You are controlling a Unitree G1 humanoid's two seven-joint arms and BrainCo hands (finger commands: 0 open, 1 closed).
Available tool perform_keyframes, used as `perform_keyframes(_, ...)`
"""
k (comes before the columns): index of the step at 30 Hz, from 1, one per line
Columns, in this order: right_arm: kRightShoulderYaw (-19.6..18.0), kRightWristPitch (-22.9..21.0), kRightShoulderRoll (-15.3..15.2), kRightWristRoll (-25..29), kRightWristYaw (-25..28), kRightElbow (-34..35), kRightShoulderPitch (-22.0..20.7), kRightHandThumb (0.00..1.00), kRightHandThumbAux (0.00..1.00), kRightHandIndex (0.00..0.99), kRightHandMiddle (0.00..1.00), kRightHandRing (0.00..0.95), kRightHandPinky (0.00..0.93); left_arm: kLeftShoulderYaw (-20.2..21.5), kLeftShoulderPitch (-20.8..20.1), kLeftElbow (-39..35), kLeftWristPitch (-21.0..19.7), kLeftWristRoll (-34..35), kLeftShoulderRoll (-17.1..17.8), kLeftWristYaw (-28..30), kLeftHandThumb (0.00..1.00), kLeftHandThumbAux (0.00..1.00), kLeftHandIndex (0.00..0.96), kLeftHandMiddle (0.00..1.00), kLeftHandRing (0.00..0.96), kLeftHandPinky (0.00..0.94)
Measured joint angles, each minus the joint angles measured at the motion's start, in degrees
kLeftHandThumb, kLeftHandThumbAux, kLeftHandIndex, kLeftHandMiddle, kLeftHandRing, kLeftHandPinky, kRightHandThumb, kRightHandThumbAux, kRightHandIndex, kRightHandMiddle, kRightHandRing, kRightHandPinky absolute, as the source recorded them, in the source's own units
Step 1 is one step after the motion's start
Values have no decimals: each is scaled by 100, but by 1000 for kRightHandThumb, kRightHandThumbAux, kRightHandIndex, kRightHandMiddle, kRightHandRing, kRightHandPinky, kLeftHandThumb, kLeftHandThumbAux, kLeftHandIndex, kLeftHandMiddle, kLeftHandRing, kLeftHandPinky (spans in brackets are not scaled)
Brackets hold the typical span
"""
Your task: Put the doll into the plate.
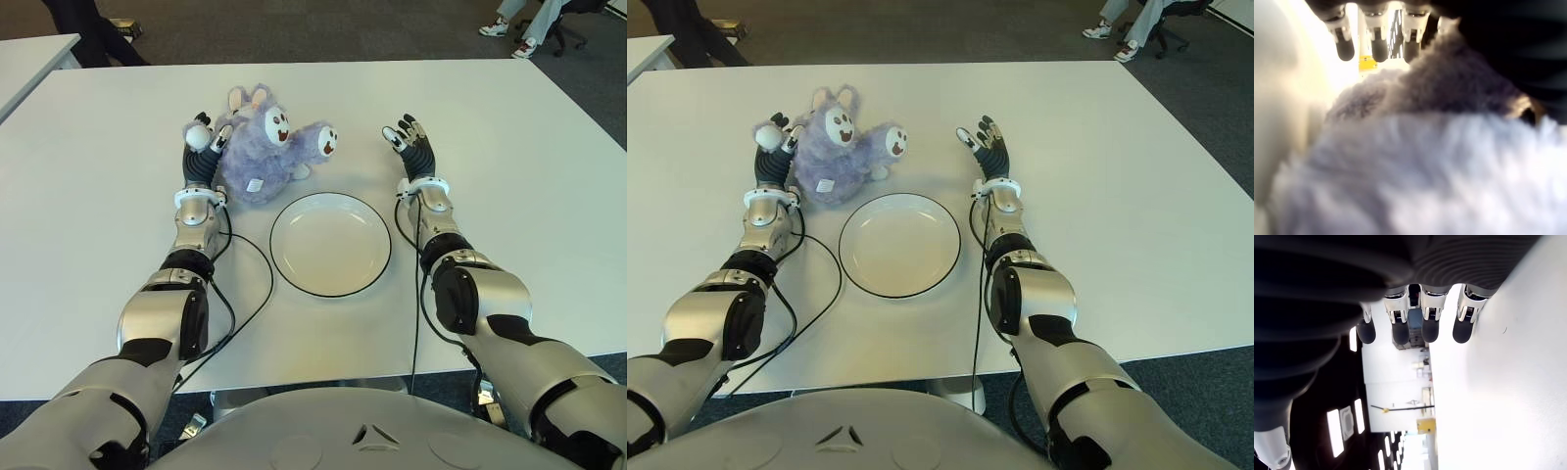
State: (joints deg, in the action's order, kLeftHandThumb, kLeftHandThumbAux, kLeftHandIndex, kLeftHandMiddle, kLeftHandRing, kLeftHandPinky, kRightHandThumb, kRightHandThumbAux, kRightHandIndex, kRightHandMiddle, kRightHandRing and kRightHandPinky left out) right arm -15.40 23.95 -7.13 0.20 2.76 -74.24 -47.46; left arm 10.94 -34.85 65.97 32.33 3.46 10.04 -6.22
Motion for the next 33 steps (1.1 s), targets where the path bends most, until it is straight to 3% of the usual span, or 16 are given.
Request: perform_keyframes(33,-2,22,-32,0,40,14,29,67,605,24,64,50,40,-44,61,-148,66,-8,-67,-8,0,483,0,95,76,45)
